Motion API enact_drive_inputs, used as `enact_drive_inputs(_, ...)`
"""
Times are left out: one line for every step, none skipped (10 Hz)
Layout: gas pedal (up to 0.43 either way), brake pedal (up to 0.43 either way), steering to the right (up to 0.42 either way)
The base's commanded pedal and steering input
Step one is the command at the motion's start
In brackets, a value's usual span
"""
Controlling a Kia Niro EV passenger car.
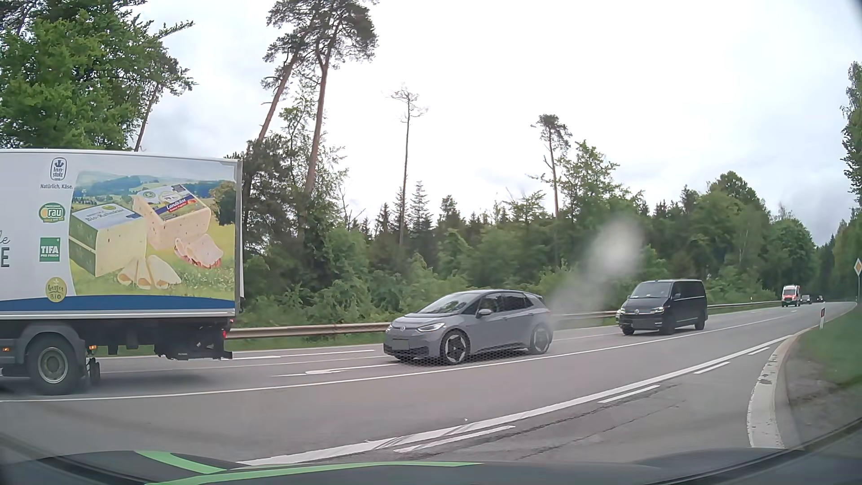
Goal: Follow the waypoints while adhering to traffic rules and regulations
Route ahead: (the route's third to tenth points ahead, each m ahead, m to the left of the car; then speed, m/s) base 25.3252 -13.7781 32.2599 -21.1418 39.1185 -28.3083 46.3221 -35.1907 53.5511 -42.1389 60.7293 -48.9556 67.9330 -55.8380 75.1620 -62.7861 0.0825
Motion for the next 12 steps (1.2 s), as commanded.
enact_drive_inputs(0.000,0.213,0.229)
enact_drive_inputs(0.000,0.220,0.229)
enact_drive_inputs(0.000,0.226,0.230)
enact_drive_inputs(0.000,0.220,0.230)
enact_drive_inputs(0.000,0.226,0.230)
enact_drive_inputs(0.000,0.220,0.230)
enact_drive_inputs(0.000,0.213,0.231)
enact_drive_inputs(0.000,0.213,0.233)
enact_drive_inputs(0.000,0.213,0.236)
enact_drive_inputs(0.000,0.213,0.236)
enact_drive_inputs(0.000,0.213,0.237)
enact_drive_inputs(0.000,0.207,0.237)
